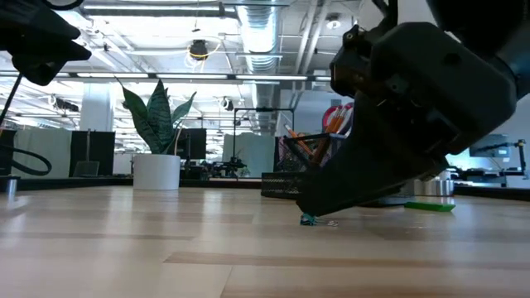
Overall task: Pick and place office supplies into organizer
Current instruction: Put the blue binder clip into the black desk organizer
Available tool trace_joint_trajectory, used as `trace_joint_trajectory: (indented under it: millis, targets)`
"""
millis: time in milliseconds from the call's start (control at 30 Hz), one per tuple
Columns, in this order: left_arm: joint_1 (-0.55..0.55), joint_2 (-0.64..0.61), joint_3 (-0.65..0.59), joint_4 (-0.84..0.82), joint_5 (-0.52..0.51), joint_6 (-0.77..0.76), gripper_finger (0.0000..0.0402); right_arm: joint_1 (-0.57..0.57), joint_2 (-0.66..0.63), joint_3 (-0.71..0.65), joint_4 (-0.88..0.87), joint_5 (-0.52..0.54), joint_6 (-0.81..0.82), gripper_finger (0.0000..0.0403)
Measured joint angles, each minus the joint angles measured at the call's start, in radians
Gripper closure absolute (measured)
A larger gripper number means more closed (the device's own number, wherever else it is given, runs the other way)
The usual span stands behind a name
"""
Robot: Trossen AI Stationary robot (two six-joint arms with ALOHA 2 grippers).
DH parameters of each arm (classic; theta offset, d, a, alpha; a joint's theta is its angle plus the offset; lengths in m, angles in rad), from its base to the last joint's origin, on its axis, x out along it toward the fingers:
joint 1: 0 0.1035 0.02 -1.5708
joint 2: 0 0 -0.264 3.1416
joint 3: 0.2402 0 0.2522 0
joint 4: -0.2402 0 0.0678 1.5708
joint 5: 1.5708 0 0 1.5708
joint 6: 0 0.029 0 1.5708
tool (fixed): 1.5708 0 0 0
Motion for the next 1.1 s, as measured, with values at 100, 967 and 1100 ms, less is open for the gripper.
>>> trace_joint_trajectory:
  millis: [100,967,1100]
  targets:
    - [0.000,0.000,0.000,-0.001,0.000,0.000,0.0265,-0.007,0.007,0.000,0.011,0.000,0.001,0.0196]
    - [0.000,0.000,0.000,-0.012,0.004,-0.016,0.0265,0.057,0.092,0.116,-0.142,0.016,-0.053,0.0255]
    - [0.000,0.000,0.000,-0.012,0.004,-0.017,0.0265,0.066,0.090,0.116,-0.168,0.026,-0.054,0.0255]
